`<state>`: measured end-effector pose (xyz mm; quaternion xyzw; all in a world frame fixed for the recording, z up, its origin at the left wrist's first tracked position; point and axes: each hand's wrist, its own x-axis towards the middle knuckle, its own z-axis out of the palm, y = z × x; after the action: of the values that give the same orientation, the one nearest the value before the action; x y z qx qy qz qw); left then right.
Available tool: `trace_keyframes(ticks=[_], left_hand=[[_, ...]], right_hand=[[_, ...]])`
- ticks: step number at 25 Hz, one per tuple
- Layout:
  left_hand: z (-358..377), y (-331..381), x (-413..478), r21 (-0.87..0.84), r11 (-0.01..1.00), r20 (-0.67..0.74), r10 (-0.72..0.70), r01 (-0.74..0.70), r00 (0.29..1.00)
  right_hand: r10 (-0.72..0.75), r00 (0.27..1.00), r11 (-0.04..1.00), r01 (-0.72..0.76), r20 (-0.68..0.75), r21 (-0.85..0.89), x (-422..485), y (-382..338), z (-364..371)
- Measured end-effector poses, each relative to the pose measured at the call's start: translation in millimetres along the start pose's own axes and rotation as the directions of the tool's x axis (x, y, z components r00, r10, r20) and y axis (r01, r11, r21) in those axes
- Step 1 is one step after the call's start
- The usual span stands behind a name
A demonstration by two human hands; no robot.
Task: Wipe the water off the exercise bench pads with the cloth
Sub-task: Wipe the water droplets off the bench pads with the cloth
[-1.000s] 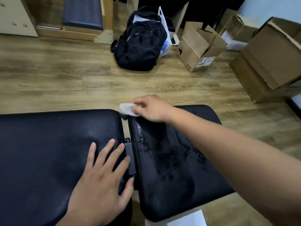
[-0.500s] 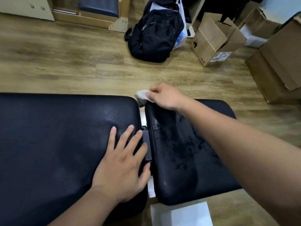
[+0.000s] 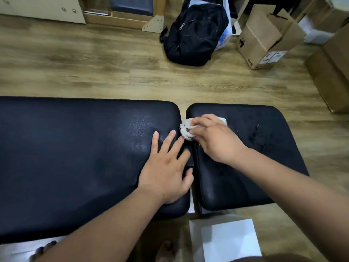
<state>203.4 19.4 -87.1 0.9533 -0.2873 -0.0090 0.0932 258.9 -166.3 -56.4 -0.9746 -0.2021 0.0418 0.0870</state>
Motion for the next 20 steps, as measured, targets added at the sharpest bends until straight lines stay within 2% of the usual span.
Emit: trace_keyframes(ticks=[2,3,6,7,10,12,14,17,20], left_hand=[[-2,1,0,0.017,1.0,0.028,-0.007,0.006,1.0],[-3,0,0,0.022,1.0,0.032,-0.018,0.017,0.999],[-5,0,1,0.025,0.999,0.017,-0.02,0.02,1.0],[-4,0,1,0.018,1.0,0.014,-0.015,0.015,1.0],[-4,1,0,0.008,1.0,0.005,-0.015,0.015,1.0],[-5,1,0,0.019,1.0,0.012,-0.016,0.015,1.0],[-4,0,1,0.025,1.0,0.01,-0.018,0.018,1.0],[-4,1,1,0.027,1.0,0.019,-0.012,0.011,1.0],[-6,1,2,0.035,0.999,0.032,-0.022,0.021,0.999]], right_hand=[[0.086,0.996,0.995,-0.086,-0.004,-0.053,20,7,-2],[0.179,0.984,0.981,-0.18,-0.018,-0.072,36,12,-2],[0.397,0.912,0.913,-0.404,-0.103,-0.063,55,18,-1],[0.394,0.912,0.914,-0.402,-0.114,-0.056,45,14,2],[0.199,0.971,0.979,-0.202,-0.131,-0.009,-48,-20,15],[0.118,0.989,0.991,-0.112,-0.086,0.071,-117,-42,16],[0.045,0.998,0.998,-0.043,-0.043,0.039,-148,-36,24],[0.022,0.999,0.999,-0.02,-0.045,0.036,-98,-9,26],[0.162,0.987,0.987,-0.161,0.025,-0.01,4,13,11]])
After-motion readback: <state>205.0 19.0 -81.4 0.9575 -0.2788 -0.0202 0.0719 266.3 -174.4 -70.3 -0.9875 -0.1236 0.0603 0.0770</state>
